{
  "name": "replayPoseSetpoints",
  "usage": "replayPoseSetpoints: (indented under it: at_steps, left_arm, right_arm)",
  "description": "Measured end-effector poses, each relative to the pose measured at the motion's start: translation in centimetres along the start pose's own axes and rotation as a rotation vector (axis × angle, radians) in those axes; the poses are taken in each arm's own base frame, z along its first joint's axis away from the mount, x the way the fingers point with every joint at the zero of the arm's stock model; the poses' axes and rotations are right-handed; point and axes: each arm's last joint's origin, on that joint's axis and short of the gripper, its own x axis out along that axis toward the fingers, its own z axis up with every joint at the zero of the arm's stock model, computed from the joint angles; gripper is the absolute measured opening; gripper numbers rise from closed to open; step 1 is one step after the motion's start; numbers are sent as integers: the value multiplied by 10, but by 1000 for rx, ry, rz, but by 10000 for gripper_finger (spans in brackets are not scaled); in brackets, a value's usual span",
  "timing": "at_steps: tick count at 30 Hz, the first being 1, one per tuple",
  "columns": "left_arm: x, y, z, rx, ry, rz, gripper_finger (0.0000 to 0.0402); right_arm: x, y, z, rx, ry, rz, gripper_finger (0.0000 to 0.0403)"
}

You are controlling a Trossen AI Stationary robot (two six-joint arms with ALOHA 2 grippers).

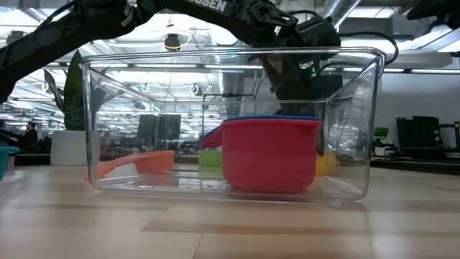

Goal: Nest measuring cups in basket
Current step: Stack the yellow measuring cup on top of the blue measuring cup in the transparent bin

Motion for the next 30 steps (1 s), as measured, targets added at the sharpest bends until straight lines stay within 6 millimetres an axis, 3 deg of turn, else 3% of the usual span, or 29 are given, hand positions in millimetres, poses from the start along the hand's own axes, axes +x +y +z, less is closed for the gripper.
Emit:
replayPoseSetpoints:
  at_steps: [3, 7, 11, 15, 20, 25, 30]
  left_arm:
    - [0, 0, -1, 18, 8, -5, 12]
    - [-1, 1, 1, 25, 0, 14, 4]
    - [-18, 3, 14, 50, -44, 30, 2]
    - [-57, 6, 23, 43, -93, -10, 2]
    - [-135, -4, 19, 130, -27, -58, 1]
    - [-188, -40, 3, 299, 45, -137, 0]
    - [-207, -86, -12, 609, 88, -247, 0]
  right_arm:
    - [0, 0, 0, 0, 0, 0, 26]
    - [0, 0, 0, 0, 1, 0, 24]
    - [0, 0, 0, 0, 0, 0, 23]
    - [0, 0, 0, 12, 0, 0, 26]
    - [0, 0, 0, 15, 0, 0, 25]
    - [0, 0, 0, 14, -1, -1, 23]
    - [0, 0, 0, 7, -1, -2, 25]
